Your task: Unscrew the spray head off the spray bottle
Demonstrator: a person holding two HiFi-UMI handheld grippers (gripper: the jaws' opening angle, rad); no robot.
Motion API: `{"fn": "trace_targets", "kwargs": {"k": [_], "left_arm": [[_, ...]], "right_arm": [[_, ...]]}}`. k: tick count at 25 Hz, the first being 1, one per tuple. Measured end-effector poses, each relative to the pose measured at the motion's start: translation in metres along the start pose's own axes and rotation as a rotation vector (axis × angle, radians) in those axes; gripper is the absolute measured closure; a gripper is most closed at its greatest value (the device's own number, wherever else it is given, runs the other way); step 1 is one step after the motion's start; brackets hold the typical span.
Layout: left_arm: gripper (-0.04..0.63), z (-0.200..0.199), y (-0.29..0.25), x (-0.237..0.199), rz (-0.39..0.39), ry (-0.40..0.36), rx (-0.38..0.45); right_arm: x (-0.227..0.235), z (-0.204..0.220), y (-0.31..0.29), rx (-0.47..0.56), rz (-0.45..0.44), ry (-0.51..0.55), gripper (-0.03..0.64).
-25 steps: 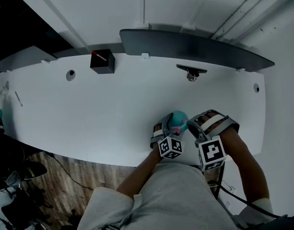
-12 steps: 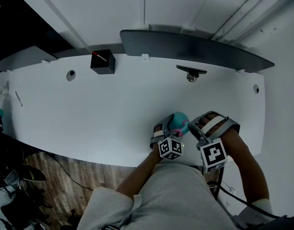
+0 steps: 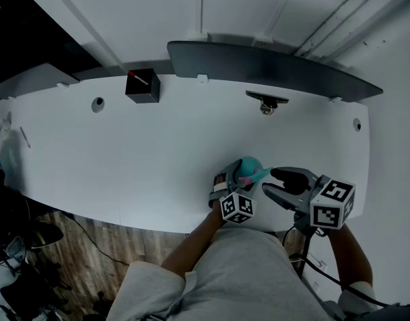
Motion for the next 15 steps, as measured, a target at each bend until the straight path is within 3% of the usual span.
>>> {"fn": "trace_targets", "kwargs": {"k": [2,3,6,8,11,15], "left_arm": [[0.222,0.000,0.000,-0.001,-0.001,0.000,0.000],[0.223,0.000,0.000,-0.001,-0.002,0.000,0.000],[0.222,0.000,0.000,0.000,-0.005,0.002,-0.001],[0.223,-0.001,0.000,-0.001,-0.006,0.003,-0.002],[0.222,-0.001,0.000,0.000,-0.004,0.001,-0.003],[0.222,-0.001,0.000,0.000,-0.003,0.001,-0.003]], "right_arm": [[0.014,0.012,0.003,0.107,0.002,-0.434,0.433],[0.019,0.021,0.003,0.123,0.038,-0.585,0.450],[0.028,0.043,-0.004,0.130,0.158,-0.833,0.457],[0.032,0.045,-0.011,0.167,0.201,-0.905,0.454],[0.038,0.036,-0.019,0.230,0.244,-0.934,0.438],[0.040,0.028,-0.033,0.145,0.287,-0.826,0.430]]}}
Point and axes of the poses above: the fingertips, and each gripper's own axes: y backward along the fingers, x to its right, z out of its underside, the point moved 10 cm from there along y, backward along the fingers, and after that the axes turned 8 degrees about -y, right-handed, at the moved point
